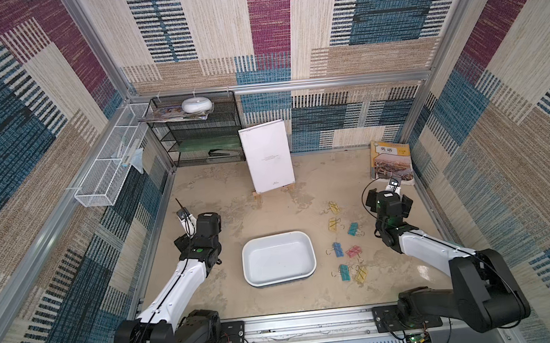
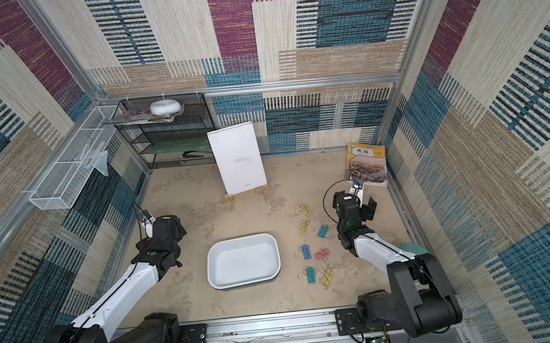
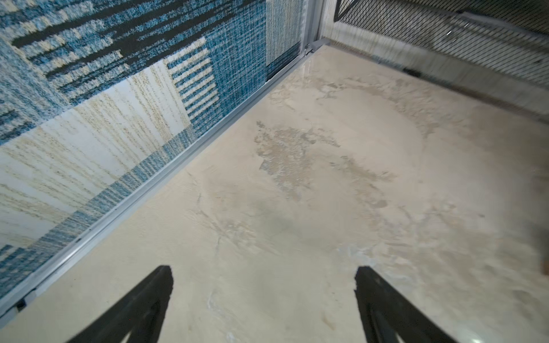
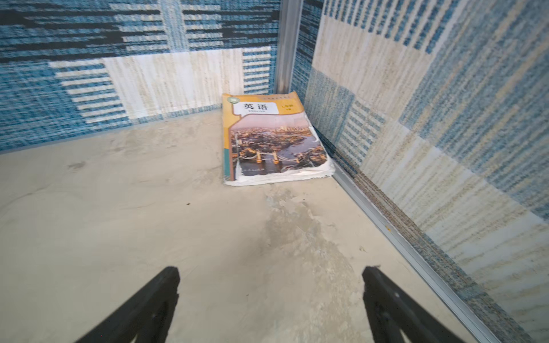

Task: Take out the binder clips from the storage box
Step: Reset both arms

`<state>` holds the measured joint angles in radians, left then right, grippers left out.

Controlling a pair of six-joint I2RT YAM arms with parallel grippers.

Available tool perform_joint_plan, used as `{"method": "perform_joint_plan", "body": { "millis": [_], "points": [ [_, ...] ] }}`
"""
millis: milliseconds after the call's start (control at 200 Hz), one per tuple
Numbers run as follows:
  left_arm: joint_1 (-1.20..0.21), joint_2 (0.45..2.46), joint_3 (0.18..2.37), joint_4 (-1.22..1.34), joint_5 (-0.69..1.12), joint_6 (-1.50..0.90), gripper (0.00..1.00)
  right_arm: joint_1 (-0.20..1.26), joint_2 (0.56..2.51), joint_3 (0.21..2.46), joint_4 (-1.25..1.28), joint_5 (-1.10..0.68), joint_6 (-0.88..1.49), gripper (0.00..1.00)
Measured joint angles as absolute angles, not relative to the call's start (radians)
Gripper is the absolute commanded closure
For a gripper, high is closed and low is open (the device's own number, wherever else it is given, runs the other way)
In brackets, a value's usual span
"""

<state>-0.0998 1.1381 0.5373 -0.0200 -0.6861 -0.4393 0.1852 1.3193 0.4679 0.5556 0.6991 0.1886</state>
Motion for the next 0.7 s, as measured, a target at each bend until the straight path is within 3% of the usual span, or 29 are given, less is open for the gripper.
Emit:
{"method": "perform_joint_plan", "body": {
  "millis": [235, 411, 696],
  "points": [
    [-0.085, 1.401, 0.520, 0.273, -0.680, -0.272, 0.01, 0.155, 1.468, 0.349, 0.907, 0.688, 0.065, 0.01],
    [-0.073, 1.475, 0.456, 0.554, -0.593, -0.159, 0.01, 0.139, 1.522, 0.252, 1.143, 0.604, 0.002, 0.01],
    [-0.031, 1.533, 0.390, 0.763, -0.371, -0.075, 0.01, 0.062, 1.523, 0.198, 1.302, 0.390, -0.008, 0.01]
  ]
}}
